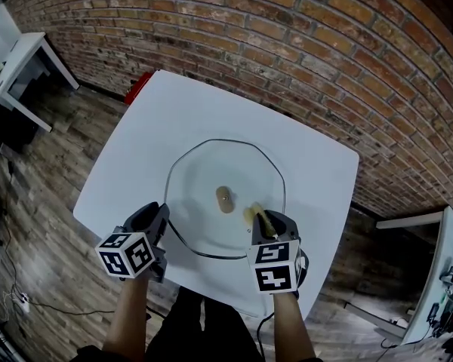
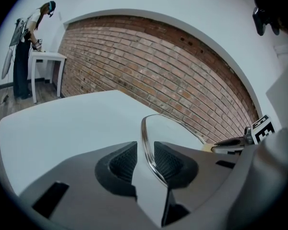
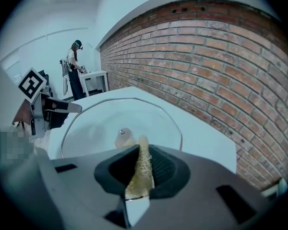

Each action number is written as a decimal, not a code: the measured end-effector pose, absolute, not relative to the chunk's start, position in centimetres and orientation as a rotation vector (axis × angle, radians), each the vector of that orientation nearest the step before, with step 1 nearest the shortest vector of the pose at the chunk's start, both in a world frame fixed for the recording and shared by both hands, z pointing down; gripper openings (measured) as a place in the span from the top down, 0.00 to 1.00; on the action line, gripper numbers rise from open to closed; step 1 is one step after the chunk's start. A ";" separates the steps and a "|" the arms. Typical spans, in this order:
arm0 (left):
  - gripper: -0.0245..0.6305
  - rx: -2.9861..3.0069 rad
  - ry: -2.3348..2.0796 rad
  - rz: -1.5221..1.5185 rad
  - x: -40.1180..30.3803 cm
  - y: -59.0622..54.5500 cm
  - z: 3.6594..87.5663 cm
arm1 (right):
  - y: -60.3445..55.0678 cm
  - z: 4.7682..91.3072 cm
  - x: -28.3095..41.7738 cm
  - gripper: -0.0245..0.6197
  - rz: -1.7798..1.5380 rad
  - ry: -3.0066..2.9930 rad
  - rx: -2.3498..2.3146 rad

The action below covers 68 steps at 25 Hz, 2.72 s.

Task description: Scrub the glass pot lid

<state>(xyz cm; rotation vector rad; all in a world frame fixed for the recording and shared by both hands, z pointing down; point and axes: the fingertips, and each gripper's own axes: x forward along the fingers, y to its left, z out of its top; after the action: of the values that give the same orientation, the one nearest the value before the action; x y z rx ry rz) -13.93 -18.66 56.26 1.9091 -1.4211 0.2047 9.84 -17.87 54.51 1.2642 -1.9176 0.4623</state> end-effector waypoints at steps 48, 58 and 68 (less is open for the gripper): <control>0.95 2.588 -1.611 0.033 -8.5 -19.9 27.4 | -17.7 26.5 9.8 0.87 -0.090 -2.298 1.891; 0.95 2.667 -1.625 -0.062 -8.5 -19.0 23.1 | -16.1 22.0 10.0 0.87 -0.183 -2.352 1.971; 0.95 2.696 -1.620 -0.066 -8.7 -19.2 22.8 | -16.3 22.1 10.3 0.87 -0.150 -2.364 2.009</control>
<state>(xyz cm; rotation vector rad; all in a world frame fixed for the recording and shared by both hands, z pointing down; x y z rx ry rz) -8.70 -19.20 22.82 2.6964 -1.6199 -0.0656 10.26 -16.28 22.05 2.0092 -2.3635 -0.1498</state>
